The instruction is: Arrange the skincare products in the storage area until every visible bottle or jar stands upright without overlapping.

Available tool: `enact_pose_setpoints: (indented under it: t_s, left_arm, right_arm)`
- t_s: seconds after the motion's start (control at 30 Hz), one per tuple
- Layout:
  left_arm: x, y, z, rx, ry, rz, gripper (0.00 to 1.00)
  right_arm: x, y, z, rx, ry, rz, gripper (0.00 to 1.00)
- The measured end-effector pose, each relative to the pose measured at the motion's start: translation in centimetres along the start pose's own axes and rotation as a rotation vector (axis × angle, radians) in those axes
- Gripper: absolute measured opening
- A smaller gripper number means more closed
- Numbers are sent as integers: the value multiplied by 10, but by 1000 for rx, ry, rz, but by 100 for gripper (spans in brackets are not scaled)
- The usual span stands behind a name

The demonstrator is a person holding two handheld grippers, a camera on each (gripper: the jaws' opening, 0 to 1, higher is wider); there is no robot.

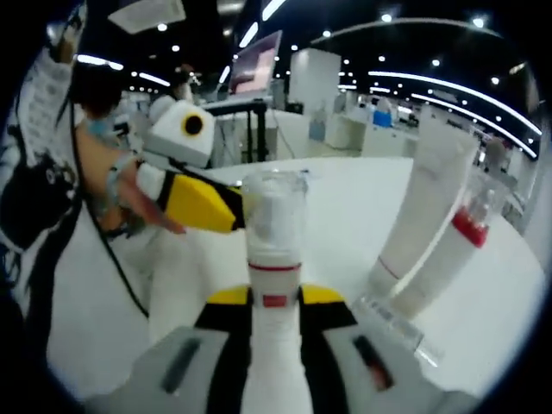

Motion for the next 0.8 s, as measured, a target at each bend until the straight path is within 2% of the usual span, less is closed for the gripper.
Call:
enact_pose_setpoints:
  t_s: [0.13, 0.3, 0.33, 0.4, 0.57, 0.8]
  left_arm:
    - [2, -4, -3, -4, 15, -32, 15]
    - [-1, -9, -2, -11, 20, -66, 15]
    - [-1, -9, -1, -13, 18, -69, 15]
    - [-1, -10, -2, -9, 25, -72, 15]
    - [-2, -12, -2, -14, 29, -78, 15]
    - [-8, -26, -6, -24, 88, -147, 17]
  right_arm:
    - [4, -6, -1, 12, -12, -23, 18]
    - [6, -15, -5, -23, -14, -56, 18]
    - [6, -14, -6, -21, -10, -33, 18]
    - [7, -15, -6, 25, -15, -40, 18]
    - [6, -16, -5, 33, -16, -22, 18]
    - [9, -14, -4, 71, -37, -35, 19]
Point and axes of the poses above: the point that each gripper's makers call its tool centre point, and the gripper's own axes: x roughly forward along the fingers, z roughly to its right, y roughly out of its top, the point moved 7 cm from there along -x, roughly backward along the fingers, and after that the axes turned 15 degrees about -y, right-handed, at the moved point
